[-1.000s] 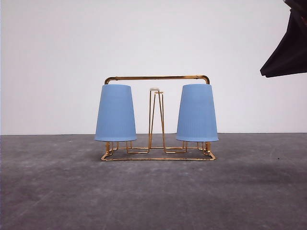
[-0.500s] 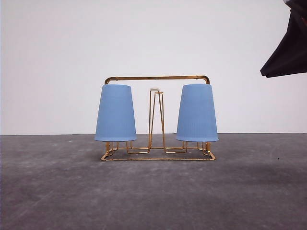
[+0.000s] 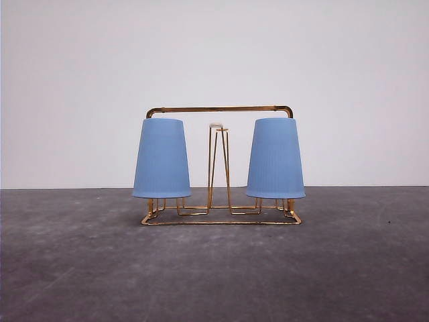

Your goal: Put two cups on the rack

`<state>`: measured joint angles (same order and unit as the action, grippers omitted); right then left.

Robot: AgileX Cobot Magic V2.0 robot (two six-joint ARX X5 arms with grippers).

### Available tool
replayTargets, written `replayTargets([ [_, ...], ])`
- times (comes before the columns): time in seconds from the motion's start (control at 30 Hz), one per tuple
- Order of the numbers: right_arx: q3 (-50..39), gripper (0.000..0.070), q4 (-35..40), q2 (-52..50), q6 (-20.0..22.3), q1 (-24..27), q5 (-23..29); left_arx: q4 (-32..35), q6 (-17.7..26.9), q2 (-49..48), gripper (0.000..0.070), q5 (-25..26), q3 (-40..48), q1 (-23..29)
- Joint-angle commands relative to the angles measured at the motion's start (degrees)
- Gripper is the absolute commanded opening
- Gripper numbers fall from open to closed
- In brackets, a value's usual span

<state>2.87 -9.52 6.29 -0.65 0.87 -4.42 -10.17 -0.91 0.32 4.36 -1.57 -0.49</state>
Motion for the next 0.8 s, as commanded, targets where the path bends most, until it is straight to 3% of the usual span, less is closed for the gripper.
replayTargets([
  [0.0, -1.0, 0.0043, 0.9, -1.7, -0.9, 0.5, 0.0, -0.2, -0.2, 0.0, 0.0000, -0.1, 0.8, 0.1],
  [0.13, -2.2, 0.0043, -0.2, -5.9, -1.7, 1.3, 0.3, -0.2, -0.2, 0.0, 0.0000, -0.1, 0.8, 0.1],
  [0.77, -2.2, 0.0043, 3.9, -6.1, -1.7, 1.6, 0.0, -0.3, -0.2, 0.0, 0.0000, -0.1, 0.8, 0.1],
])
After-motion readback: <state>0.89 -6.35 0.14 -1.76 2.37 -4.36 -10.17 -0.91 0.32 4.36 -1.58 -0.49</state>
